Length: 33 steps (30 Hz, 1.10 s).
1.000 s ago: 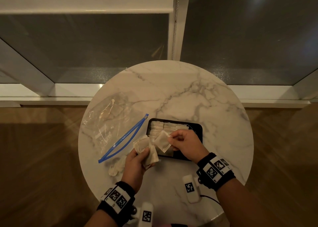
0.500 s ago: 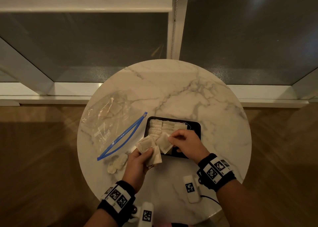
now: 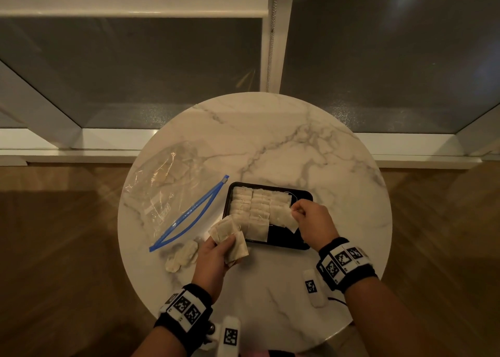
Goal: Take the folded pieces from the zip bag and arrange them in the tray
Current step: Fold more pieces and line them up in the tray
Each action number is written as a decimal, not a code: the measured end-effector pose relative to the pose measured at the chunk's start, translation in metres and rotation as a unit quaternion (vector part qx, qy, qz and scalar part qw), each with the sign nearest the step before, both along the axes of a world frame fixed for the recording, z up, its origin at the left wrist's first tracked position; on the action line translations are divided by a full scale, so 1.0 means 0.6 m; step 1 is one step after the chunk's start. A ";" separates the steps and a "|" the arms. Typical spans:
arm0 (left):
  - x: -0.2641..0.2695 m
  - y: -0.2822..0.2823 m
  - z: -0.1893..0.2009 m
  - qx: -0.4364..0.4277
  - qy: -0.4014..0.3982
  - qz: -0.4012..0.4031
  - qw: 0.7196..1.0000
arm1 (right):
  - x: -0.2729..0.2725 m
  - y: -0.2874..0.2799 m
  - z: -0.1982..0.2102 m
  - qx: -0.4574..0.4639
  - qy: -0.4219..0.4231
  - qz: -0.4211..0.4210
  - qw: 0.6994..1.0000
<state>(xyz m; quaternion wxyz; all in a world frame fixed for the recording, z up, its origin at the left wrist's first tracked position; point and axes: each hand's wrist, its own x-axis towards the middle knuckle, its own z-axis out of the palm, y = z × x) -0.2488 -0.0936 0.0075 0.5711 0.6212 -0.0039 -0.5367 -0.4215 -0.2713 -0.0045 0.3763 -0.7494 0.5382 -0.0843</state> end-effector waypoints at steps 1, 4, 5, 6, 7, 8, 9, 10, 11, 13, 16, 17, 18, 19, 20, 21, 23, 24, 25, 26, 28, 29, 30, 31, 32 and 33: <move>0.000 0.000 -0.003 0.005 0.000 -0.003 1.000 | 0.000 -0.002 -0.007 -0.001 0.027 0.021 0.999; -0.001 -0.003 -0.010 0.018 -0.004 -0.007 1.000 | 0.004 -0.008 -0.019 0.000 0.099 0.083 0.992; -0.001 -0.004 -0.011 0.020 -0.005 -0.008 1.000 | 0.009 -0.010 -0.022 0.005 0.116 0.101 0.988; -0.001 -0.004 -0.013 0.022 -0.007 -0.009 1.000 | 0.014 -0.012 -0.025 0.010 0.128 0.117 0.985; 0.000 -0.004 -0.015 0.022 -0.008 -0.009 1.000 | 0.020 -0.014 -0.028 0.015 0.137 0.131 0.982; 0.000 -0.004 -0.015 0.020 -0.008 -0.010 1.000 | 0.026 -0.016 -0.031 0.020 0.144 0.141 0.979; 0.001 -0.004 -0.016 0.019 -0.009 -0.010 1.000 | 0.032 -0.019 -0.033 0.026 0.149 0.147 0.977; 0.001 -0.003 -0.016 0.019 -0.009 -0.010 1.000 | 0.038 -0.021 -0.036 0.034 0.150 0.152 0.976; 0.002 -0.003 -0.018 0.020 -0.011 -0.011 1.000 | 0.044 -0.023 -0.038 0.042 0.152 0.155 0.975; 0.003 -0.003 -0.021 0.023 -0.016 -0.013 1.000 | 0.053 -0.026 -0.042 0.051 0.159 0.157 0.973; 0.004 -0.002 -0.027 0.034 -0.026 -0.017 0.999 | 0.060 -0.028 -0.047 0.052 0.169 0.131 0.976; 0.004 -0.002 -0.029 0.036 -0.027 -0.016 0.999 | 0.062 -0.029 -0.047 0.050 0.171 0.123 0.976; 0.005 -0.002 -0.030 0.037 -0.028 -0.015 0.999 | 0.063 -0.029 -0.048 0.046 0.173 0.118 0.977; 0.005 -0.002 -0.031 0.037 -0.029 -0.015 0.999 | 0.065 -0.029 -0.049 0.041 0.172 0.113 0.978; 0.005 -0.001 -0.032 0.038 -0.031 -0.016 0.999 | 0.065 -0.028 -0.049 0.038 0.170 0.108 0.979; 0.004 -0.001 -0.032 0.037 -0.031 -0.016 0.999 | 0.067 -0.028 -0.050 0.035 0.168 0.104 0.980; 0.004 -0.001 -0.031 0.035 -0.032 -0.016 0.999 | 0.069 -0.027 -0.049 0.033 0.163 0.099 0.981; 0.004 -0.001 -0.031 0.034 -0.032 -0.016 0.999 | 0.069 -0.027 -0.049 0.033 0.162 0.098 0.981; 0.004 -0.001 -0.031 0.034 -0.032 -0.017 0.999 | 0.070 -0.027 -0.049 0.030 0.162 0.099 0.981; 0.004 -0.001 -0.031 0.033 -0.032 -0.017 0.999 | 0.070 -0.027 -0.048 0.026 0.161 0.100 0.981; 0.004 -0.001 -0.030 0.032 -0.031 -0.017 0.999 | 0.070 -0.027 -0.047 0.020 0.158 0.103 0.982; 0.004 -0.001 -0.031 0.031 -0.031 -0.017 0.999 | 0.069 -0.028 -0.047 0.018 0.155 0.103 0.982; 0.004 0.000 -0.031 0.031 -0.032 -0.017 0.999 | 0.069 -0.028 -0.047 0.017 0.154 0.102 0.983; 0.003 -0.001 -0.030 0.030 -0.033 -0.018 0.999 | 0.069 -0.027 -0.046 0.016 0.153 0.100 0.983; 0.003 -0.001 -0.029 0.030 -0.034 -0.018 0.999 | 0.069 -0.027 -0.045 0.015 0.153 0.099 0.983; 0.003 -0.002 -0.028 0.030 -0.036 -0.018 0.999 | 0.069 -0.026 -0.045 0.013 0.152 0.097 0.984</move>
